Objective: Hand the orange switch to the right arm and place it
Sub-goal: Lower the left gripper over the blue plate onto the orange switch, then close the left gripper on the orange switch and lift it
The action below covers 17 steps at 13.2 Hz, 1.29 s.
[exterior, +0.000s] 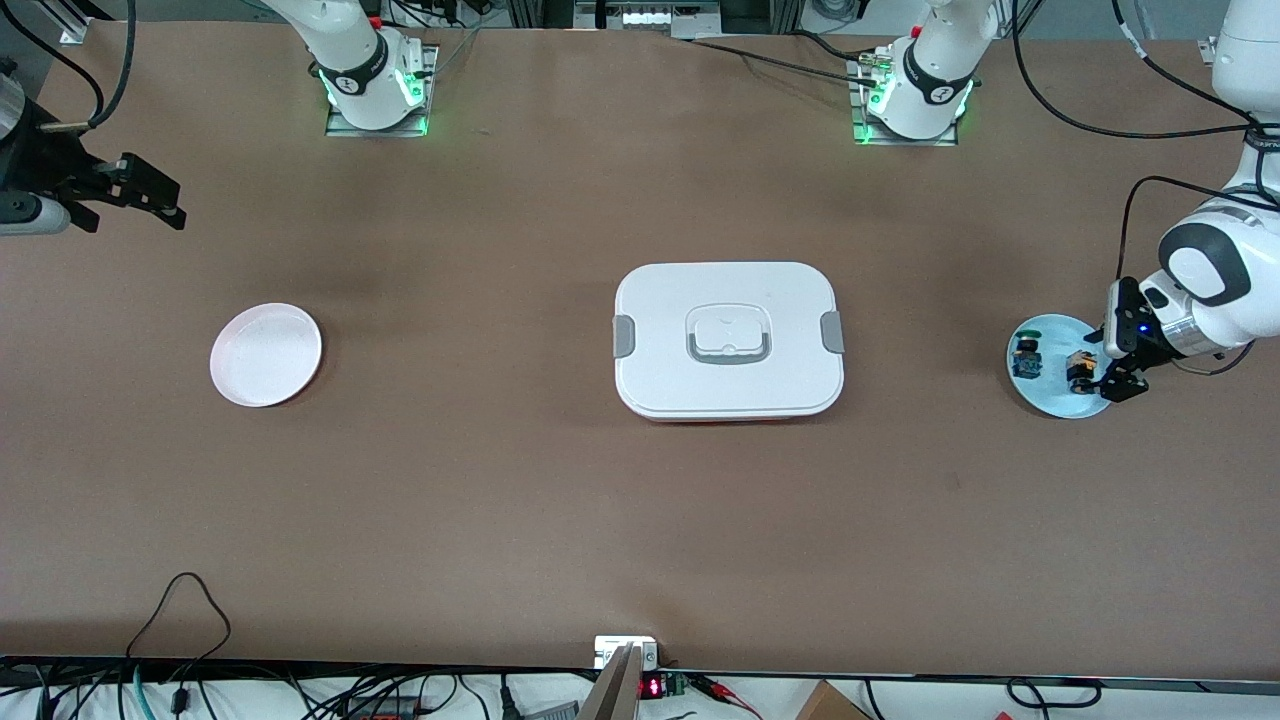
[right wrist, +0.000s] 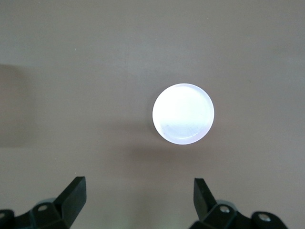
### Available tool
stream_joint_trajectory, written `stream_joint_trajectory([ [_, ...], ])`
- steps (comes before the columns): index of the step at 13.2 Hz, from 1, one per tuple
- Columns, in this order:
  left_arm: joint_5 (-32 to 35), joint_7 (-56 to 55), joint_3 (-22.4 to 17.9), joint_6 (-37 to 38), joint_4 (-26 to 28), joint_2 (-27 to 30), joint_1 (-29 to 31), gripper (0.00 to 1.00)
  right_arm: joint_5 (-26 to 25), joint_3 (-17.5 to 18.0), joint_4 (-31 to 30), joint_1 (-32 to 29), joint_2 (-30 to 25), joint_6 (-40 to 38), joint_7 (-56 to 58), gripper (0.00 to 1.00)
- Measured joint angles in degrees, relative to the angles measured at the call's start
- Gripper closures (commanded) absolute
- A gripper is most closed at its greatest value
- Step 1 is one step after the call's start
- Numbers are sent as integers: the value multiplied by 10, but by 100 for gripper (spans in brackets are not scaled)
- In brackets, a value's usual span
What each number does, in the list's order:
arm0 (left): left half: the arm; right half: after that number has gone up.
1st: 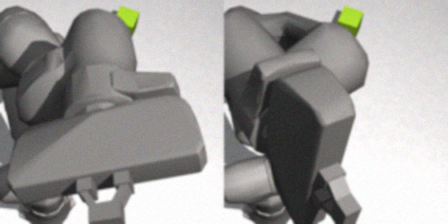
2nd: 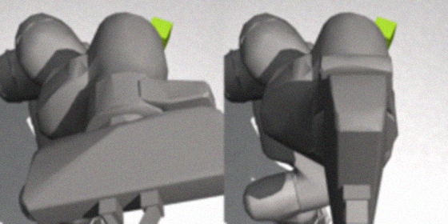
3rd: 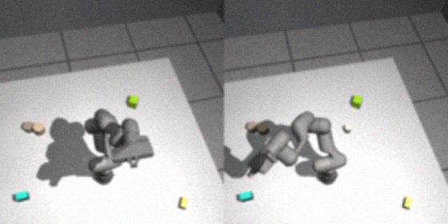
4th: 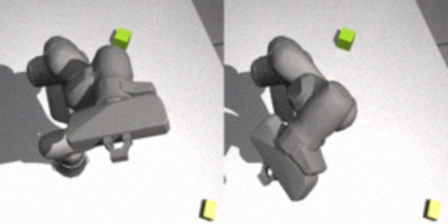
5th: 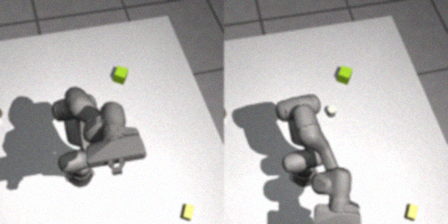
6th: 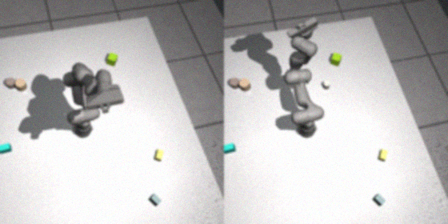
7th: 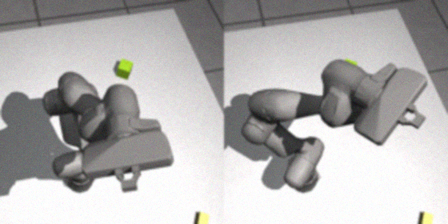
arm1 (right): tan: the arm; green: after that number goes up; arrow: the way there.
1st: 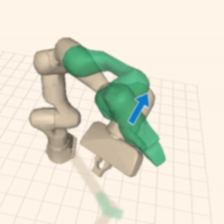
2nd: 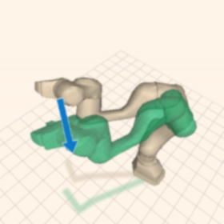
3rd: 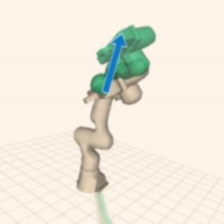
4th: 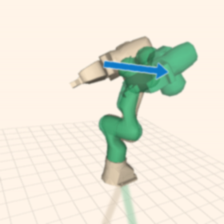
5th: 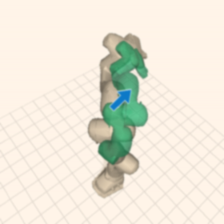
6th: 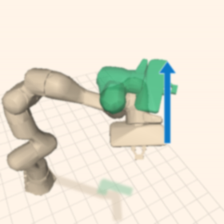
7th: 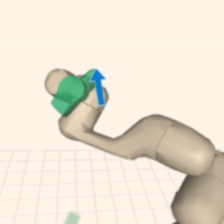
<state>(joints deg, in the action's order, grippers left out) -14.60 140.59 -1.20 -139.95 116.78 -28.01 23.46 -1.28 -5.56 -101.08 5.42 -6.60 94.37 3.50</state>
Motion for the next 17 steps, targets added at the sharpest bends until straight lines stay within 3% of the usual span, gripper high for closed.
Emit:
stream_joint_trajectory([
  [4, -2, 2, 0, -7, 0, -7, 0, 0, 0, 0, 45, 0, 30, -26, 2, 0],
  [5, -2, 4, 0, -8, 0, -8, 0, 7, 0, 1, 51, 0, 37, -29, 2, 0],
  [6, -2, 6, 1, -8, 0, -10, 0, 20, 0, 1, 55, 0, 41, -30, 2, 0],
  [8, -17, 29, 2, -9, 0, -11, 0, 58, 0, 1, 57, 0, 45, -32, 2, 0],
  [9, -37, 52, 2, -11, 0, -12, 0, 72, 0, 1, 57, 0, 46, -32, 2, 0],
  [12, -66, 103, 2, -11, -2, -12, 2, 95, 0, 1, 57, 0, 48, -32, 2, 0],
  [13, -69, 108, 3, -11, -3, -13, 2, 100, 0, 1, 57, 0, 49, -33, 2, 0],
  [17, -70, 110, 5, -4, -15, -17, 2, 100, 0, 1, 57, 0, 57, -34, 3, 0],
])
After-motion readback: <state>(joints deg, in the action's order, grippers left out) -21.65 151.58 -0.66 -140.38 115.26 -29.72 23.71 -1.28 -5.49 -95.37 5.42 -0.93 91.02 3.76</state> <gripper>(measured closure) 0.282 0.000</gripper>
